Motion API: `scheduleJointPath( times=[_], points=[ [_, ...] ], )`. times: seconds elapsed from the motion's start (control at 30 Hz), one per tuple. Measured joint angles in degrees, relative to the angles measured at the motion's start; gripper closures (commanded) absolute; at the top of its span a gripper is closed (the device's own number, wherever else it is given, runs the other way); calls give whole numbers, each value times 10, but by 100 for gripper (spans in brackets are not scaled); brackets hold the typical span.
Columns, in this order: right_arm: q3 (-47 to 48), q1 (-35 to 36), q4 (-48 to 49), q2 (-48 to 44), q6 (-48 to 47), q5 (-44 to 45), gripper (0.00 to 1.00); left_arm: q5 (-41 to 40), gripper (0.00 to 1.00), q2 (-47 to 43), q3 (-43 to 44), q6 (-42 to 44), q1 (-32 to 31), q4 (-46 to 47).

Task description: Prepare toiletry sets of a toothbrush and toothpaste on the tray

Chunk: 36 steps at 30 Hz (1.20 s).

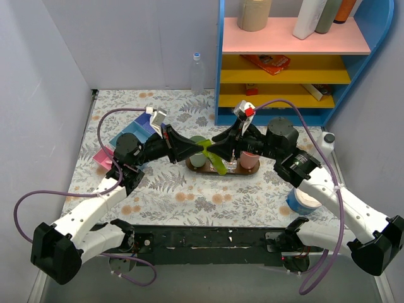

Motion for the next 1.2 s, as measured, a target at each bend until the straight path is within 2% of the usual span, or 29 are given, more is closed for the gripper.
scheduleJointPath(
  times=[0.13,0.3,0.5,0.67,0.73,0.9,1.2],
  points=[
    [41,-3,-84,5,-36,2,38,49,100,10,2,37,0,-56],
    [113,-4,-174,26,-76,-19,38,88,100,11,6,83,-1,-113],
    [178,-4,-264,81,-105,-88,49,110,100,15,16,125,-2,-157],
    [189,-4,-328,129,-116,-131,52,111,100,17,26,154,-2,-191],
    [189,-4,-341,134,-117,-136,58,111,100,18,28,162,-2,-200],
    [189,-4,-349,135,-120,-143,69,111,100,19,28,174,-2,-216],
    [189,-4,-346,140,-120,-154,73,115,100,26,33,181,-2,-226]
  ],
)
